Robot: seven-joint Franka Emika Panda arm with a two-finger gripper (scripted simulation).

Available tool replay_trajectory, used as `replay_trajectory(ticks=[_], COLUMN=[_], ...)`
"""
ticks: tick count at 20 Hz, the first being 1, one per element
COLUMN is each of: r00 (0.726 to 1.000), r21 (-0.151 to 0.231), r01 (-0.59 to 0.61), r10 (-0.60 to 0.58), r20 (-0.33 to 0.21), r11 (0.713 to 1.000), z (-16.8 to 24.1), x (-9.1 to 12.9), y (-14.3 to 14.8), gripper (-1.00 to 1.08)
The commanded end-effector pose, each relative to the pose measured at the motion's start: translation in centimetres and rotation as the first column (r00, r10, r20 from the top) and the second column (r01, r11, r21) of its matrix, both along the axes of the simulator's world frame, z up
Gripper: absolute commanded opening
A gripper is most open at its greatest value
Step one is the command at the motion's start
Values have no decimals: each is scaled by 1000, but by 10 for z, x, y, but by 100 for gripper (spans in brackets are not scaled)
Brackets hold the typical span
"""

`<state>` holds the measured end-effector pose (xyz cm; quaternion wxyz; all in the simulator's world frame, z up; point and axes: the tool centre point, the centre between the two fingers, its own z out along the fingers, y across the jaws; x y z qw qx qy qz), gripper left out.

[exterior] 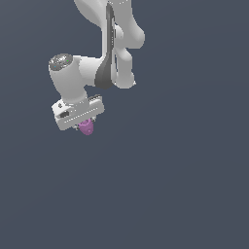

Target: Pick up the object and move it to a goal position.

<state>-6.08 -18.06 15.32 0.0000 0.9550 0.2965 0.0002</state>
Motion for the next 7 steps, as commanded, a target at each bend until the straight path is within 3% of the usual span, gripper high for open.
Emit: replay_trajectory(ticks=[1,7], r00=[1000,1000], r21=[0,0], r01=[-2,-2], r10=[2,2], r20=[0,0], r11=[1000,1000], z=[5,9], x=[-6,-9], y=[-11,-21], gripper=[-100,-100])
